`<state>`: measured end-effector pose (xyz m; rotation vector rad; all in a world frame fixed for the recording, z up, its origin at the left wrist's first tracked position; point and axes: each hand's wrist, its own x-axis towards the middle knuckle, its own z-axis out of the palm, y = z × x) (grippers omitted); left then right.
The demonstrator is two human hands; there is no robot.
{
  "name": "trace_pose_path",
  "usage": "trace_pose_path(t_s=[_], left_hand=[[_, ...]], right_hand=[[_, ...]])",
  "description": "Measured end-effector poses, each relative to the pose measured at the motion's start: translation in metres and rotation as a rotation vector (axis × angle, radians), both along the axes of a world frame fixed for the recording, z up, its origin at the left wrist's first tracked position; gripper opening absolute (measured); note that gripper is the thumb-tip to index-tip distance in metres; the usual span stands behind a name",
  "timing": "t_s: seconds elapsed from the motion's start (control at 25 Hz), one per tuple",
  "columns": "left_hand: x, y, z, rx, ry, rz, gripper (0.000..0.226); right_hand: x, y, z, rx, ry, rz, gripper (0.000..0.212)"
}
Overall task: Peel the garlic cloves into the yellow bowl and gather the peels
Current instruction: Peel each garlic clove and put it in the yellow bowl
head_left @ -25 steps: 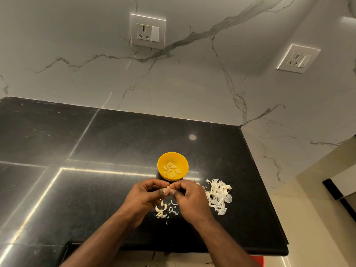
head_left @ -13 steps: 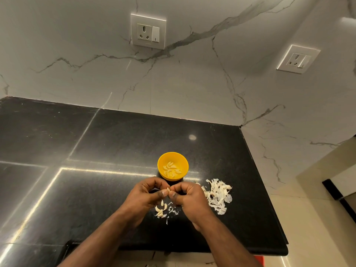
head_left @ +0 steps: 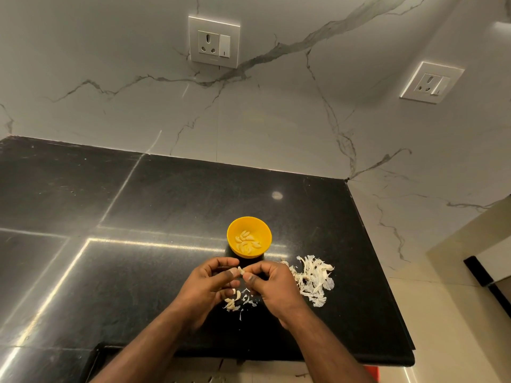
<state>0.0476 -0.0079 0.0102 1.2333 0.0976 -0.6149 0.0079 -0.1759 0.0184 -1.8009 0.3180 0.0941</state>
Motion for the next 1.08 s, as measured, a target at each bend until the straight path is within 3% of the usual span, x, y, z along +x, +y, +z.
trace_pose_path(t_s=[0.44, 0.72, 0.84, 1.08], left_hand=[[0.0, -0.002, 0.006, 0.06, -0.031, -0.022, 0.01], [0.001, -0.004, 0.004, -0.015, 0.07, -0.006, 0.012], [0.002, -0.003, 0.001, -0.002, 0.05, -0.046, 0.014], [0.001, -0.005, 0.006, 0.004, 0.047, -0.057, 0.01]], right_hand=[[-0.004, 0.003, 0.008, -0.333, -0.144, -0.006, 0.006], [-0.001, 0.007, 0.008, -0.307, -0.156, -0.053, 0.004], [0.001, 0.008, 0.008, -0.211, -0.136, -0.073, 0.006], [0.0, 0.013, 0.011, 0.216, -0.039, -0.132, 0.015]])
